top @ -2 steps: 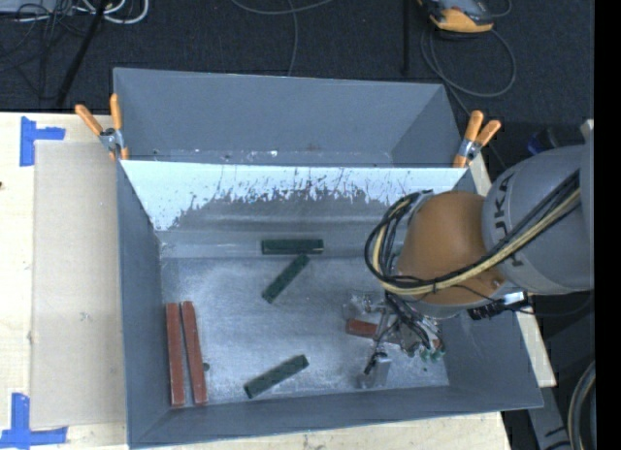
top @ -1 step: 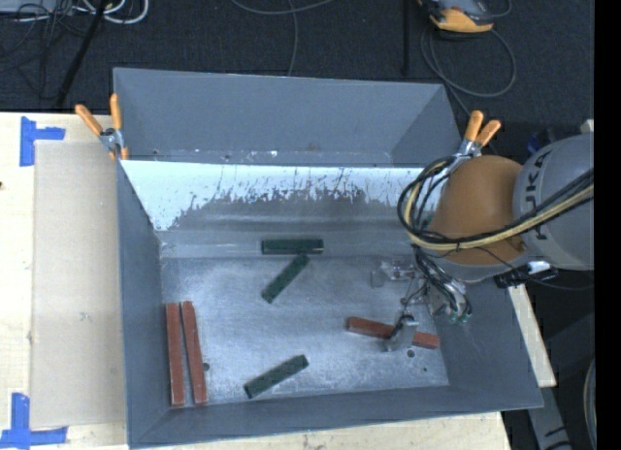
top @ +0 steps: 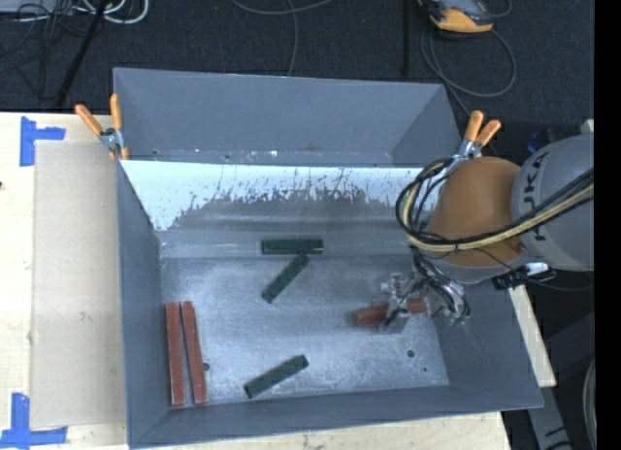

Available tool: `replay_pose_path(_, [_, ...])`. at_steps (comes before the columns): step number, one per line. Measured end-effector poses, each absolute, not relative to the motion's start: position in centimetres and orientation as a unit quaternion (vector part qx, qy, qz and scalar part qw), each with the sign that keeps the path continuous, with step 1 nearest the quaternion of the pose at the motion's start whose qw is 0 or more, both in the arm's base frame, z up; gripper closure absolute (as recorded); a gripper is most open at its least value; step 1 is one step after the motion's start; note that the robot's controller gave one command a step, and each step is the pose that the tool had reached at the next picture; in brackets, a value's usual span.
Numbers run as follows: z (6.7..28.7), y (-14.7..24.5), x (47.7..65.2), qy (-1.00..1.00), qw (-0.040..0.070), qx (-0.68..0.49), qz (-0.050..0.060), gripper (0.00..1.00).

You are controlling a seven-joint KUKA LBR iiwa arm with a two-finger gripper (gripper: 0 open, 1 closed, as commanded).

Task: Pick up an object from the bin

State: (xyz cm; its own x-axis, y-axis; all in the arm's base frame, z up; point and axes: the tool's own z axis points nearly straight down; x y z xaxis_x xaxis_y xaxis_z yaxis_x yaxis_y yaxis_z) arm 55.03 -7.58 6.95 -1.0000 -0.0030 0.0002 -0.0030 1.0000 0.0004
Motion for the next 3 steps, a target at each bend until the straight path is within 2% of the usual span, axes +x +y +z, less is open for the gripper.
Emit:
replay_pose_path(1, [6.95, -7.59, 55.02, -1.0, 0.0, 0.001, 0.0, 0.0])
replay_pose_path(2, [6.96, -7.59, 55.03, -1.0, 0.0, 0.001, 0.0, 1.0])
replay_pose_path(3, [6.95, -7.6, 55.02, -1.0, 0.0, 0.001, 0.0, 0.0])
